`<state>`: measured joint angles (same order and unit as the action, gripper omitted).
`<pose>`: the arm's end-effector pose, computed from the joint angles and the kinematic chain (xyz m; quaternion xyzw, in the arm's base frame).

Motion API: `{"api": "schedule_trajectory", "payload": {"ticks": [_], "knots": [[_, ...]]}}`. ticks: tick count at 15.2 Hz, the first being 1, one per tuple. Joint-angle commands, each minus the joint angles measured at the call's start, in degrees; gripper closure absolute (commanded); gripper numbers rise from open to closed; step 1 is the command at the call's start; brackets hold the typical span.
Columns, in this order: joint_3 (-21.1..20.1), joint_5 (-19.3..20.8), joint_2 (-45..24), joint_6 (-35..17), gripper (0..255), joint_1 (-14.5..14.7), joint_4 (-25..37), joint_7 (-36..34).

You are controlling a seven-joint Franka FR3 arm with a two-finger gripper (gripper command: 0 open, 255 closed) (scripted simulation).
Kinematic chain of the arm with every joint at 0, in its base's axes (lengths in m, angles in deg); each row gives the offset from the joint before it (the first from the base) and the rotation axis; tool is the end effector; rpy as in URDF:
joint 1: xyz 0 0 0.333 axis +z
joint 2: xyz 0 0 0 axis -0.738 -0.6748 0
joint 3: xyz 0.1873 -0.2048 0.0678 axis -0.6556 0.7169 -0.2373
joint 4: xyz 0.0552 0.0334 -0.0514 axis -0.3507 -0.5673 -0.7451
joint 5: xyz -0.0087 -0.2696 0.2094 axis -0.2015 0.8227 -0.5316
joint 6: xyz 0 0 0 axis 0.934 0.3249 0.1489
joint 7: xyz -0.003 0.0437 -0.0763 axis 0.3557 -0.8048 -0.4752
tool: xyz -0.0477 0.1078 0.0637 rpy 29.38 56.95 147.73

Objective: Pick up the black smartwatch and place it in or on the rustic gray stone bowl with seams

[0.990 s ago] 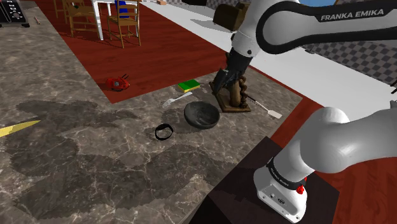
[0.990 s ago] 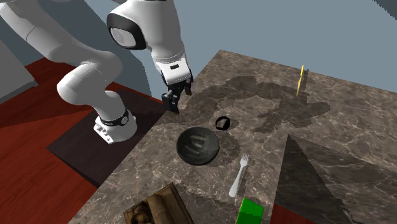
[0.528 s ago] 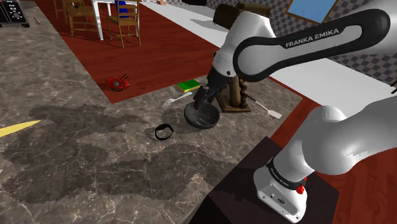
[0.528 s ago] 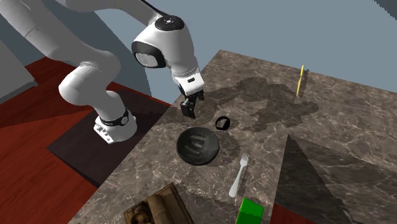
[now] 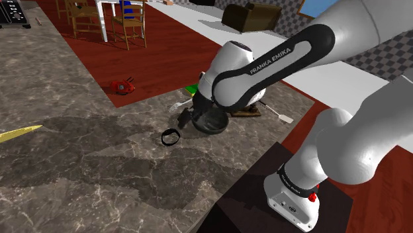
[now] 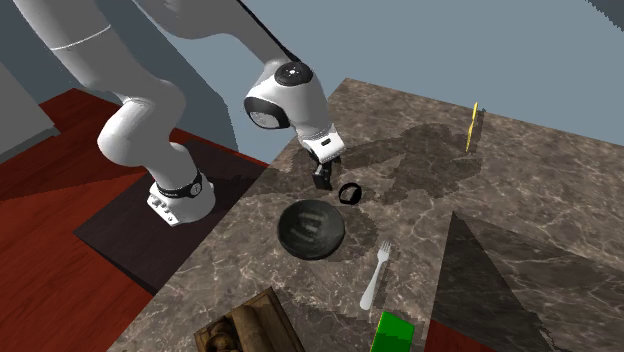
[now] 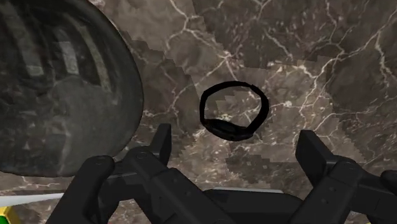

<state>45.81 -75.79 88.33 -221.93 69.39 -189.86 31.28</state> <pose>0.3596 0.1571 0.2932 -0.9855 -0.0691 -0.1087 0.1101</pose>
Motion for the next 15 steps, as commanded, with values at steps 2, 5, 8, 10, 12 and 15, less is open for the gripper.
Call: {"api": "schedule_trajectory", "payload": {"ticks": [2, 5, 8, 10, 12, 15], "knots": [[0.4, -8.4, -8.1, -7.4, 0, 4.6, 2.9, 5.9], [-1.2, -21.3, -15.9, -12.5, 0, 7.4, 7.7, 16.2], [-3.9, -27.7, -20.0, -14.6, 0, 6.3, 10.4, 21.8], [-5.4, -30.8, -22.2, -15.6, 0, 5.3, 11.8, 24.7], [-7.0, -33.7, -24.5, -16.7, 0, 4.2, 13.3, 27.5], [-8.4, -35.8, -26.3, -17.6, 0, 3.2, 14.5, 29.7]]}}
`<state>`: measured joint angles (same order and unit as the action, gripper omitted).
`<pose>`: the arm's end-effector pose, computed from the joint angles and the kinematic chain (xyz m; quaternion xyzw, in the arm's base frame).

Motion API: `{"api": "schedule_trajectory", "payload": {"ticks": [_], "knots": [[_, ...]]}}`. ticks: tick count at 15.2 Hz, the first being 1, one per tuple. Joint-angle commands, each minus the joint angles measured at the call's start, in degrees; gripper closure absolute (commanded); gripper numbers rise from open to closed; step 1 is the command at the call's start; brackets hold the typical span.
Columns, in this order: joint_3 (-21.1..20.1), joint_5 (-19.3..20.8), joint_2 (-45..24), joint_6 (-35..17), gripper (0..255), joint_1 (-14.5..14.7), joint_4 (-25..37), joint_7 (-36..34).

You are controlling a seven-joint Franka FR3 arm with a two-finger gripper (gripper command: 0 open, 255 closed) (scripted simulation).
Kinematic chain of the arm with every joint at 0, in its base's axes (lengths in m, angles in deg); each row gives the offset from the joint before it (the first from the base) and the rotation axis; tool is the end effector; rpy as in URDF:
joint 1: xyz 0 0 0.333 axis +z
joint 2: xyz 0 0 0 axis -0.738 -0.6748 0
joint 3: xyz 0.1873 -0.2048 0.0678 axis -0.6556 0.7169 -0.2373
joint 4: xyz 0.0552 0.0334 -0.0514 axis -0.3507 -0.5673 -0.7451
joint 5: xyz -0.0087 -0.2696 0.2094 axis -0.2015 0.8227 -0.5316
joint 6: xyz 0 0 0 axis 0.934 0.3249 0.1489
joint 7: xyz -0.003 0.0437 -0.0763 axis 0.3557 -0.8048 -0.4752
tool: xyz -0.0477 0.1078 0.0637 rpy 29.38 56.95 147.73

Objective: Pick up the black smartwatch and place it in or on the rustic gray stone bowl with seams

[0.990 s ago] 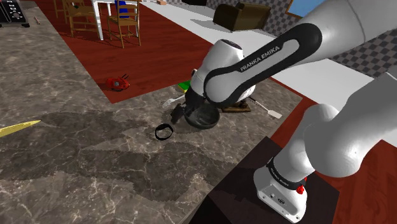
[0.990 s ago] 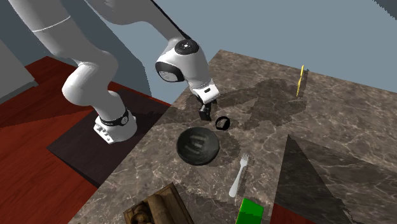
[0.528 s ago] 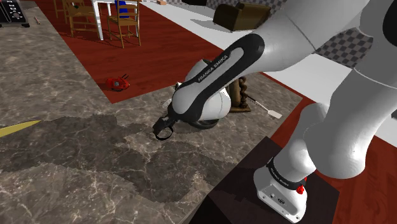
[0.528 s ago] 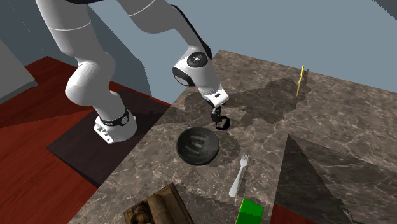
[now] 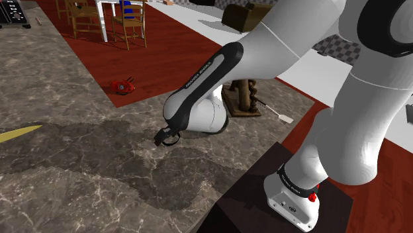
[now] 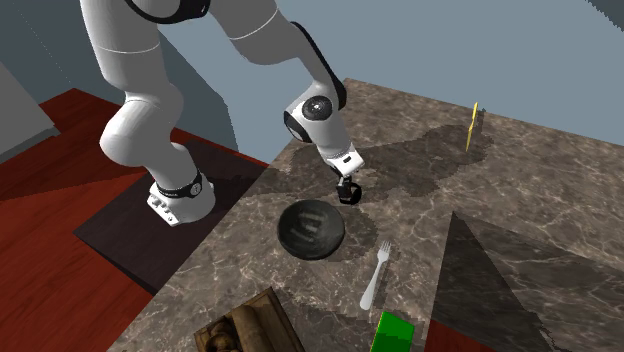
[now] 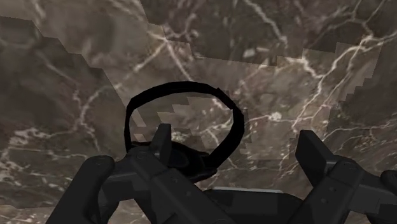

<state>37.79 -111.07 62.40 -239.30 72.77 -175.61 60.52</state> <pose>0.3932 0.2159 0.2047 -0.9771 -0.0891 -0.1402 0.1334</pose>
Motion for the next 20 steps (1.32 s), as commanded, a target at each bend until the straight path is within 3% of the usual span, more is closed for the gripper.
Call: {"api": "schedule_trajectory", "payload": {"ticks": [1, 6, 7, 16, 20], "knots": [[-0.3, -0.5, -0.4, -0.2, 0, -0.2, 0.2, 0.4], [-0.3, -0.5, -0.4, -0.2, 0, -0.2, 0.2, 0.4], [-0.3, -0.5, -0.4, -0.2, 255, -0.2, 0.2, 0.4], [-0.3, -0.5, -0.4, -0.2, 255, -0.2, 0.2, 0.4], [4.7, 7.6, 3.7, 2.4, 255, 3.8, -1.8, -7.6]]}}
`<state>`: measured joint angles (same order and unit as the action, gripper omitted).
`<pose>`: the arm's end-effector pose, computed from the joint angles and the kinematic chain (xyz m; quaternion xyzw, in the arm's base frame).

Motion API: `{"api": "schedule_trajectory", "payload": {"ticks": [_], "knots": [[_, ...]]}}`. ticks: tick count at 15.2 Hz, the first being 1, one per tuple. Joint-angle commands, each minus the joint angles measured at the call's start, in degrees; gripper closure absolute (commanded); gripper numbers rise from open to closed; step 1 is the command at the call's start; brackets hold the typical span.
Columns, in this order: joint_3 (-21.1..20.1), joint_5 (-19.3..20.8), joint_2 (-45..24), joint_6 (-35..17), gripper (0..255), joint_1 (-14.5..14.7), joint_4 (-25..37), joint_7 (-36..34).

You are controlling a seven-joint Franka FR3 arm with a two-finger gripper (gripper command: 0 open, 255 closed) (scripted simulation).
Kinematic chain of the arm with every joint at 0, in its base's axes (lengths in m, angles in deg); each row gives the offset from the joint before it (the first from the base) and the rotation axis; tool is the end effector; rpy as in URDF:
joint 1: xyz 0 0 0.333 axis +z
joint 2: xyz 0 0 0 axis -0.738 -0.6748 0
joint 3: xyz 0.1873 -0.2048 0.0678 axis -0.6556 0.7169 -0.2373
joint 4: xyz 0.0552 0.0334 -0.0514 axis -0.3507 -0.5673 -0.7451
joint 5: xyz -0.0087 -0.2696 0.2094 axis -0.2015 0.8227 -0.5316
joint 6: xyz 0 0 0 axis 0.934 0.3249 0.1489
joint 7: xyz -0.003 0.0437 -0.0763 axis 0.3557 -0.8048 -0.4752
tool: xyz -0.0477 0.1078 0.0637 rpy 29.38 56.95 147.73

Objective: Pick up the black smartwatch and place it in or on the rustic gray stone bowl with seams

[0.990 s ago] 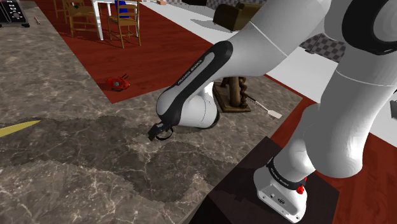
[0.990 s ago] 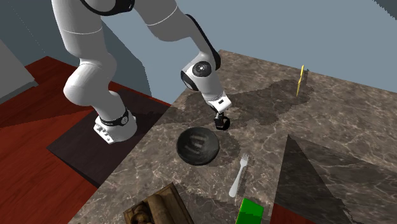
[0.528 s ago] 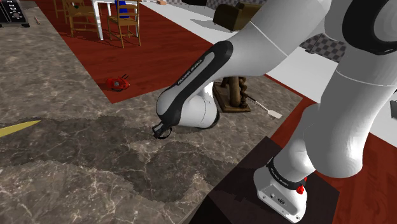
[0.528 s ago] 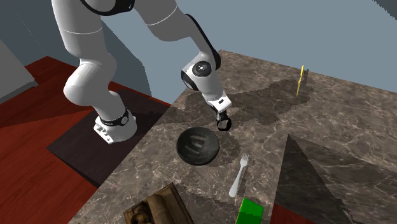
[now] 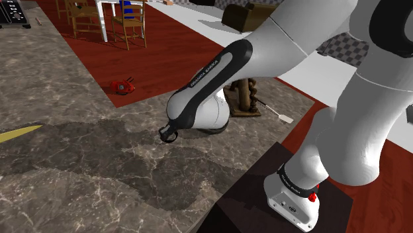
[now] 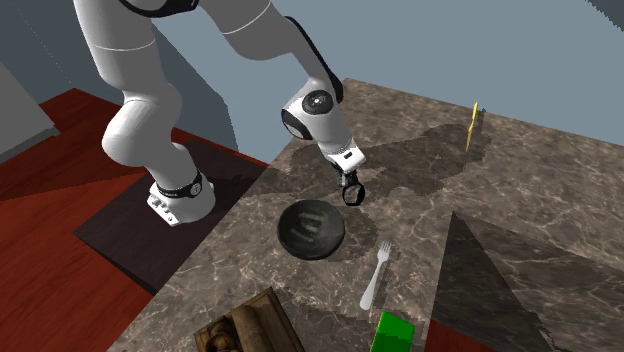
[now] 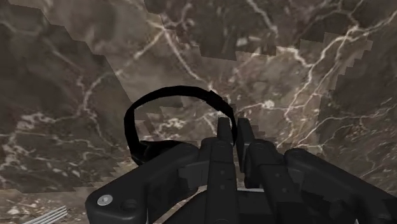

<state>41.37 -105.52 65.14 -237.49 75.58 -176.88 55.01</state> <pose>0.3939 0.2168 0.2189 -0.9769 -0.0891 -0.1409 0.1337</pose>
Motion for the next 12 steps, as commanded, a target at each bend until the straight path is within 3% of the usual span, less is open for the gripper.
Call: {"api": "schedule_trajectory", "payload": {"ticks": [1, 7, 12], "knots": [[2.2, 4.1, 1.9, 1.2, 255, 1.8, -0.9, -4.1], [7.1, 16.0, 7.4, 4.9, 255, 4.7, -2.9, -14.9], [8.6, 24.3, 11.7, 8.3, 255, 4.7, -3.6, -22.0]]}}
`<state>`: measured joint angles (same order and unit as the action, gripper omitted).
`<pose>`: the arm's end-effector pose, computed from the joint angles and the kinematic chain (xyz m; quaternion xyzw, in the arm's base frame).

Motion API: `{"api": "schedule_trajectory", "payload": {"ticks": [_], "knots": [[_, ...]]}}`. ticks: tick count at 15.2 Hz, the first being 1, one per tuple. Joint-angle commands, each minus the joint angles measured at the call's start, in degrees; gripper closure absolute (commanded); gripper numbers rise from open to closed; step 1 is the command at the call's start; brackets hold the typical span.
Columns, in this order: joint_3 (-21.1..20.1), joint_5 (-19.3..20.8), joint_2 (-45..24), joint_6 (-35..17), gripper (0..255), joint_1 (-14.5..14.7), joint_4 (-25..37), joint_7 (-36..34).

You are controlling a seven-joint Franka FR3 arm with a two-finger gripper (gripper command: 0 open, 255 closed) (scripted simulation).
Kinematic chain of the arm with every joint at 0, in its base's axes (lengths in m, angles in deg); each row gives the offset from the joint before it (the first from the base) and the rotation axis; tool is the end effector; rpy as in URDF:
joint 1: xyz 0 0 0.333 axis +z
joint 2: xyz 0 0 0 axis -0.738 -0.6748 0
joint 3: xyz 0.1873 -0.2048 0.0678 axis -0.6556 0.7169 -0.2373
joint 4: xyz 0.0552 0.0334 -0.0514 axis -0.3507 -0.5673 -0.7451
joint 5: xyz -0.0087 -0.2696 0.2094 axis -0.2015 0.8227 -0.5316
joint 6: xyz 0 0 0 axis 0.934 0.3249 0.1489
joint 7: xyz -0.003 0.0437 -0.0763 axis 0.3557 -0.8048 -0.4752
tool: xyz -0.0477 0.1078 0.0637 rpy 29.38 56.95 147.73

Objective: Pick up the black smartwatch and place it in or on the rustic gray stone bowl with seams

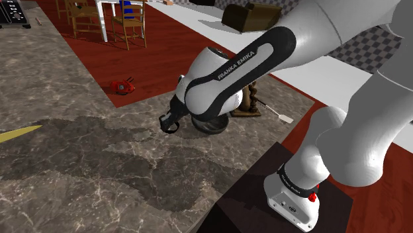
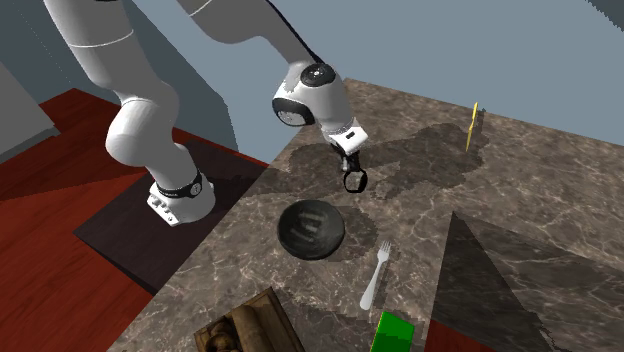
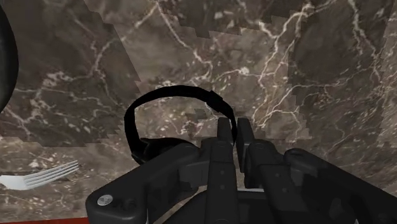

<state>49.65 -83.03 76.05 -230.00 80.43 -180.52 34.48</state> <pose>0.3909 0.2192 0.2776 -0.9769 -0.0889 -0.1405 0.1340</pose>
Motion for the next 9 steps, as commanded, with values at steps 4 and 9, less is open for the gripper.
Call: {"api": "schedule_trajectory", "payload": {"ticks": [4, 9], "knots": [[0.4, 6.7, 4.0, 3.9, 255, -1.0, 0.1, -5.7], [0.0, 10.9, 7.6, 8.0, 255, -2.2, 0.6, -9.4]]}}
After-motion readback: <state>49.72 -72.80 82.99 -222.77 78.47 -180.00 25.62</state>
